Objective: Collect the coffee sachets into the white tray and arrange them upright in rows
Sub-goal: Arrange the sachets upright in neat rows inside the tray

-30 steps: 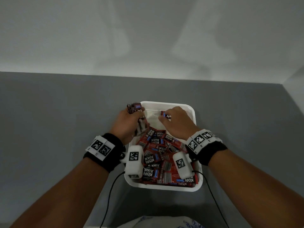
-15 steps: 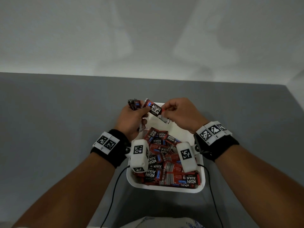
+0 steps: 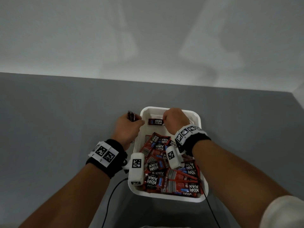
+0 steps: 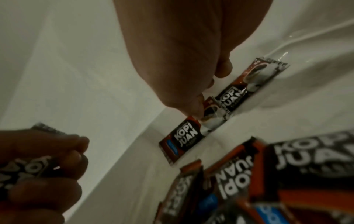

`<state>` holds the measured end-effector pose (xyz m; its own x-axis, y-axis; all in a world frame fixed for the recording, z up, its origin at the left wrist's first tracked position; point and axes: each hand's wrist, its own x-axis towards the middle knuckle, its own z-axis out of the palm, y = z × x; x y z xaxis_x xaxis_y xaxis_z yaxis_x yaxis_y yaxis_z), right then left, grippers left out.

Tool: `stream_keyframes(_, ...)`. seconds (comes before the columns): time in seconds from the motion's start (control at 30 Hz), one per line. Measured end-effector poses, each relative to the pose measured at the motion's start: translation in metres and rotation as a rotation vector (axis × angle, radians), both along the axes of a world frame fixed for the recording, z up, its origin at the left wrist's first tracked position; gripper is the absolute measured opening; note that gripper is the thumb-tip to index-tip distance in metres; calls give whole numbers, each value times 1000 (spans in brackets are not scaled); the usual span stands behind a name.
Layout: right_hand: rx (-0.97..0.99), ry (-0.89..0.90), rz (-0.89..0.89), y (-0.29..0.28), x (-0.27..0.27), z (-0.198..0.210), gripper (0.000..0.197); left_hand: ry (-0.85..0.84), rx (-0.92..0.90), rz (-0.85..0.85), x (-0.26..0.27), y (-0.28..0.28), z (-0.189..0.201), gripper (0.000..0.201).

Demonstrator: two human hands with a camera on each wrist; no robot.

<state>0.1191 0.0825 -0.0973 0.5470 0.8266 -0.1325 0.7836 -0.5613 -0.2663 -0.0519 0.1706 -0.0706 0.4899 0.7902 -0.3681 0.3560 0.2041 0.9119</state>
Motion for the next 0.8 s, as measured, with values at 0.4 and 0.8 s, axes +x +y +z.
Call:
stream_keyframes(0.4,-60,34,-54,-21,5,10,10,364,386,-518,11,-9,19,23)
stream_keyframes(0.8,-267,-51,122,-61,11,-10,40,885,812,-1195,66,-20,-18,78)
